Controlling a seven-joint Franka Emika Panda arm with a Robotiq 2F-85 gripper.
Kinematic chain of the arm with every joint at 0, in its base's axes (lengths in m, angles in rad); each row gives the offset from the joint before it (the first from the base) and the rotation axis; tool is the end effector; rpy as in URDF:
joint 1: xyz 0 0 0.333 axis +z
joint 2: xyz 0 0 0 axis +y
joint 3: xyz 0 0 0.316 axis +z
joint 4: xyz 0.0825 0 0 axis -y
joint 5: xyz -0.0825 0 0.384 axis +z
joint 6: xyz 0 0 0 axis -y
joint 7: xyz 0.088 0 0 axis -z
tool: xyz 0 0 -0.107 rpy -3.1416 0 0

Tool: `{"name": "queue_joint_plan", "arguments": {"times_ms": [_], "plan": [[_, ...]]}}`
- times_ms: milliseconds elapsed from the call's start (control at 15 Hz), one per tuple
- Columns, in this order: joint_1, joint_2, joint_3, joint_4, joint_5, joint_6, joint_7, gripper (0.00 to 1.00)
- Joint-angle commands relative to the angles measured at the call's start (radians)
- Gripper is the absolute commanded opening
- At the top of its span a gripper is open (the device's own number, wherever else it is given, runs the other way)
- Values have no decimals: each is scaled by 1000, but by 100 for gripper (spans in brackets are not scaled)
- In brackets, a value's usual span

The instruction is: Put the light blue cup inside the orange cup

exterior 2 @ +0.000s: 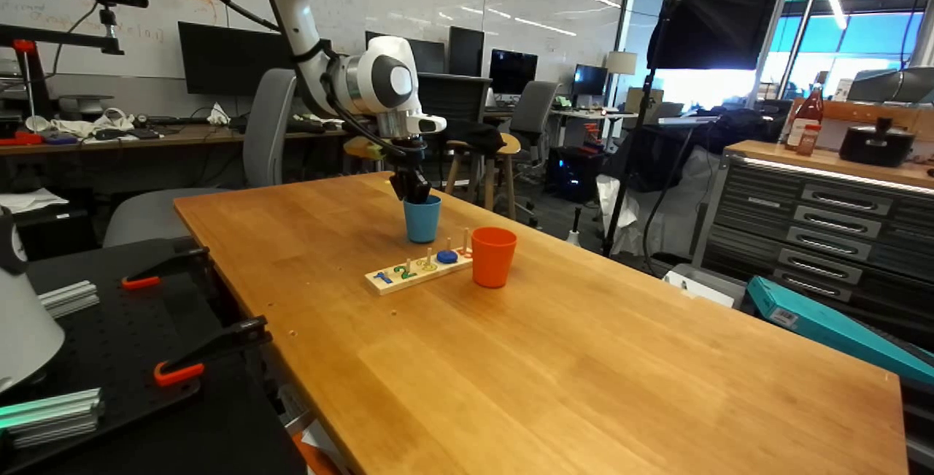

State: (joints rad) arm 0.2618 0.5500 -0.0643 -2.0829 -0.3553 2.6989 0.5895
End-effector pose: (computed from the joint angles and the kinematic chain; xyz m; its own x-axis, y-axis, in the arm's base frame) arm 0.5740 0.1266 0.1623 0.9893 -0.0534 0.1357 -0.0739 -0.9857 0.1512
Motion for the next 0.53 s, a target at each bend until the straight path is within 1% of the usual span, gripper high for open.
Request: {"name": "queue_joint_plan", "arguments": {"times_ms": [0, 267, 467], "plan": [[0, -23, -21, 32, 55, -49, -77, 1], [-17, -82, -57, 45, 51, -128, -123, 2], [-41, -100, -105, 80, 21, -179, -125, 2]]}}
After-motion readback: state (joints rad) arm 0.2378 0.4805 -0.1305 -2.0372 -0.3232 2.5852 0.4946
